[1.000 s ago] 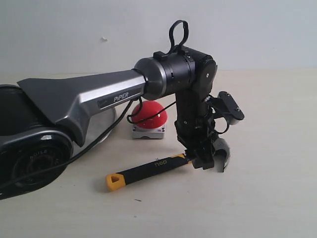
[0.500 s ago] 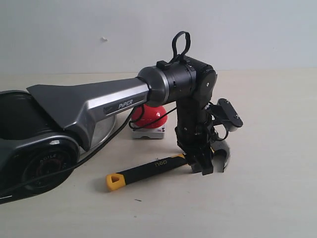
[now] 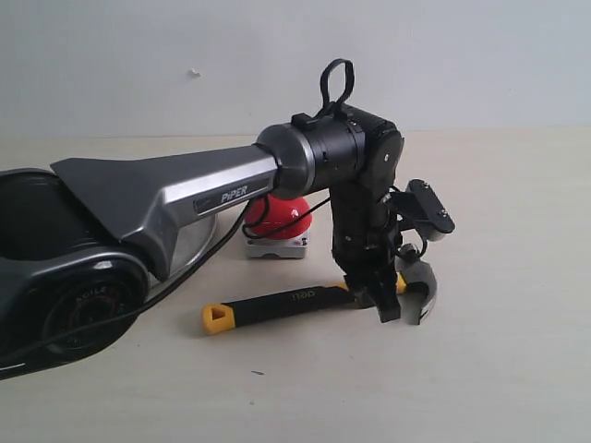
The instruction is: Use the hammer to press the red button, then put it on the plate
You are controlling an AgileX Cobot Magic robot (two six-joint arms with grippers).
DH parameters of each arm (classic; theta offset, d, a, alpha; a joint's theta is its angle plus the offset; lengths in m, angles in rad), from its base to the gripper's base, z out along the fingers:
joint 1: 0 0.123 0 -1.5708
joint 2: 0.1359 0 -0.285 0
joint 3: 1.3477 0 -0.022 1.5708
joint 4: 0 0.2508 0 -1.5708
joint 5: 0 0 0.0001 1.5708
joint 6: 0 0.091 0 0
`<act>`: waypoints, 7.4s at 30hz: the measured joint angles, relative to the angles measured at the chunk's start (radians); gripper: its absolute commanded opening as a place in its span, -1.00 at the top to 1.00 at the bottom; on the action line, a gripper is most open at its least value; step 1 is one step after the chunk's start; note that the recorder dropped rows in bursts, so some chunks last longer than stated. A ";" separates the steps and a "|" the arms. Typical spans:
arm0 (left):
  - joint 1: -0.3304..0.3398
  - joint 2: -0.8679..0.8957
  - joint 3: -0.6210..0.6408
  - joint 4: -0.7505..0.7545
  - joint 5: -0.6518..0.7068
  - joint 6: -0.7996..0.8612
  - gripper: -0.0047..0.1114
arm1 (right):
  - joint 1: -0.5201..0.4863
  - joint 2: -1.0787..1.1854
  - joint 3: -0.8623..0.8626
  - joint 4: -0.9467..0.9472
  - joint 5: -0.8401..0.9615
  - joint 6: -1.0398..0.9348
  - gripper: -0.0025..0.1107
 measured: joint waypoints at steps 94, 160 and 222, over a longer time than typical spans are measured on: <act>0.004 -1.214 1.665 -0.512 -2.297 -0.459 0.92 | 0.000 -0.002 0.000 0.070 -0.727 0.103 0.96; 0.004 -1.185 1.562 -0.199 -2.301 -0.238 0.92 | 1.252 1.377 -0.534 0.570 -1.050 -0.107 -0.07; 0.018 -1.185 1.559 -0.096 -2.303 -0.240 0.92 | 1.222 1.707 -0.837 0.651 -1.401 -0.070 -0.13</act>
